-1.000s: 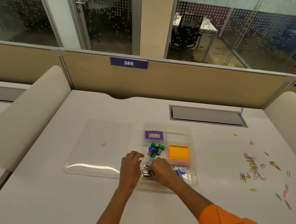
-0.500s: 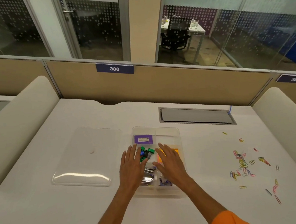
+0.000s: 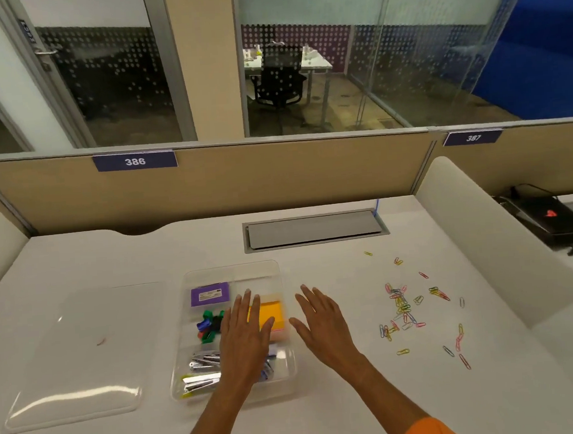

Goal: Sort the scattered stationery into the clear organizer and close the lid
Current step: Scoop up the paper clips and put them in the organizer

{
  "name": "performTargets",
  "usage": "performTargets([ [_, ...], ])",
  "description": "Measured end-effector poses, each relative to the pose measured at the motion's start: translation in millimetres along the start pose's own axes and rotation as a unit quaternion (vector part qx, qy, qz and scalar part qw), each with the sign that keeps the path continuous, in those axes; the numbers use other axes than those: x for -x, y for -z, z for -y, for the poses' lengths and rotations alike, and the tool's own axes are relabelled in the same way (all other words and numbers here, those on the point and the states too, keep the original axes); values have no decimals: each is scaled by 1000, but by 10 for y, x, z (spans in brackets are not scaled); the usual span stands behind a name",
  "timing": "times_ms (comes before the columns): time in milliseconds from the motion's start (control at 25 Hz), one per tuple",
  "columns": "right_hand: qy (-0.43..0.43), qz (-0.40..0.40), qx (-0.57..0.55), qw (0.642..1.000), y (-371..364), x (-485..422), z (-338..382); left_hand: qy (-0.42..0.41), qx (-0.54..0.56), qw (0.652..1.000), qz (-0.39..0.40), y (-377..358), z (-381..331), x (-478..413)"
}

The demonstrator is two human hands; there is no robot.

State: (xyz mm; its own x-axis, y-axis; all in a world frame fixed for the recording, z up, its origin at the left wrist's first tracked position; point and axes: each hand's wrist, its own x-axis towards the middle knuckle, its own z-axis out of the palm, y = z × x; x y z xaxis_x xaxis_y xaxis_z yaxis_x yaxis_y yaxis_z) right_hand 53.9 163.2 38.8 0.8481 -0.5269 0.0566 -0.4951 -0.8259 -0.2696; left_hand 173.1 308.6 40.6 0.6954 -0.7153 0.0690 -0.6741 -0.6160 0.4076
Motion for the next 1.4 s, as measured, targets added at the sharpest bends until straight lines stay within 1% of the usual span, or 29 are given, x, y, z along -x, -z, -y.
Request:
performTargets([
  [160, -43, -8, -5, 999, 169, 173, -549, -35, 8, 999, 5, -210, -516, -81],
  [400, -121, -18, -17, 992, 364, 459, -1360, -89, 12, 995, 38, -627, -1274, -190],
  [560, -154, -24, -15, 988, 452, 629, -1786, -122, 21, 990, 64, -902, -1691, -253],
  [680, -170, -23, -39, 984, 478, 747, -2072, -134, 22, 987, 91, -1084, -1915, -289],
  [960, -257, -17, -111, 960, 547, 982, -2782, -131, 49, 970, 200, -1339, -2185, -429],
  [1160, -312, -7, -159, 937, 577, 990, -3183, -155, 52, 954, 250, -1431, -2265, -639],
  [1280, -326, 10, -177, 929, 543, 943, -3328, -160, 39, 949, 269, -1504, -2350, -798],
  [1400, -319, 12, -204, 926, 473, 880, -3389, -166, 29, 945, 282, -1587, -2413, -957],
])
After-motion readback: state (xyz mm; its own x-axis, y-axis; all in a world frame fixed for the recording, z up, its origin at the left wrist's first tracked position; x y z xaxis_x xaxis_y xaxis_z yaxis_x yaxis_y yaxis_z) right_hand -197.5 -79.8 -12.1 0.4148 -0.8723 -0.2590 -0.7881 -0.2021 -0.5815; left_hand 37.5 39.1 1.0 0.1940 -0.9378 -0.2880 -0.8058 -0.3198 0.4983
